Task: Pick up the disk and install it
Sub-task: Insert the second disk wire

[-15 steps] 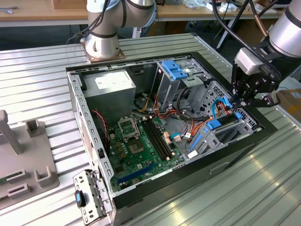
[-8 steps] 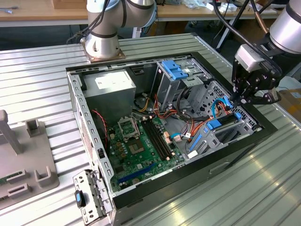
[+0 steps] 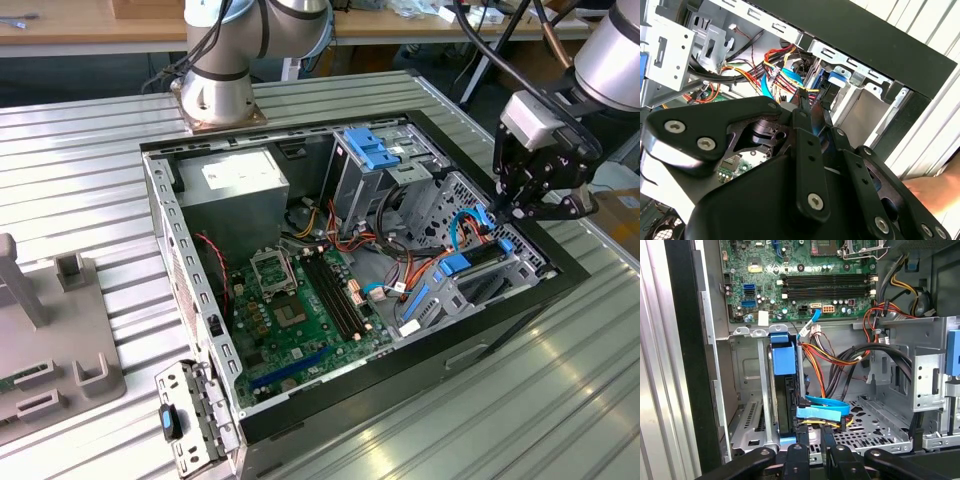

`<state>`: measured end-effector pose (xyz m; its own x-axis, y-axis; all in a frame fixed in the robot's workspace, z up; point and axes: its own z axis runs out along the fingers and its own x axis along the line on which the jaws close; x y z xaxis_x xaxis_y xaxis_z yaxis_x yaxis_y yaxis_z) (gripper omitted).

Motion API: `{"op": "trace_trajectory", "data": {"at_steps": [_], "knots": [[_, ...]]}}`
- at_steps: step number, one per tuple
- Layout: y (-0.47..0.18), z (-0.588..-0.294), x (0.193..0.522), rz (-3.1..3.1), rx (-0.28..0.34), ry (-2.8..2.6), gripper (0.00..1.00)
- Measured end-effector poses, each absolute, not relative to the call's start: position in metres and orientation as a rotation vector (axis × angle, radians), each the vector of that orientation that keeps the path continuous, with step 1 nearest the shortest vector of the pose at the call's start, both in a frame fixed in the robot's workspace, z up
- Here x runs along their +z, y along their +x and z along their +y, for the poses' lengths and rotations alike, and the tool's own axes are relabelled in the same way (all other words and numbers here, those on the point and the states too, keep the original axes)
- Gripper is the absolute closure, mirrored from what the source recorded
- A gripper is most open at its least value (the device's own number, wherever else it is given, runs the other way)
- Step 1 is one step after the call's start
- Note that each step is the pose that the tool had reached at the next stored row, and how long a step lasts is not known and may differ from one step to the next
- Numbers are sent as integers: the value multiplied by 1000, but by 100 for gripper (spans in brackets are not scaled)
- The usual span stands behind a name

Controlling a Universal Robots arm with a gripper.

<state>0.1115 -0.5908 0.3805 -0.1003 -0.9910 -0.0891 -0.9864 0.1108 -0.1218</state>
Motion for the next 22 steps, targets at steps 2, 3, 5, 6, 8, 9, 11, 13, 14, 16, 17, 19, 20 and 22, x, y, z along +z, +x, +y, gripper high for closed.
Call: {"op": "trace_trajectory", "data": {"at_steps": [2,3,5,6,8,9,11,13,14,16,17,19,20,22], "knots": [[111,-591,381,2226,-47,-2001,75],[111,-591,380,2226,-46,-2001,62],[112,-591,382,2235,-49,-1993,62],[112,-591,384,2240,-52,-1989,62],[111,-591,384,2247,-53,-1981,62],[111,-591,384,2250,-56,-1980,62],[111,-591,384,2262,-66,-1981,62],[111,-591,383,2274,-71,-1982,62],[111,-591,383,2276,-72,-1982,62],[111,-591,383,2276,-72,-1982,62],[111,-591,383,2276,-72,-1982,62],[112,-591,383,2280,-66,-1986,62],[112,-591,383,2287,-57,-1991,62],[112,-591,383,2299,-39,-2000,62]]}}
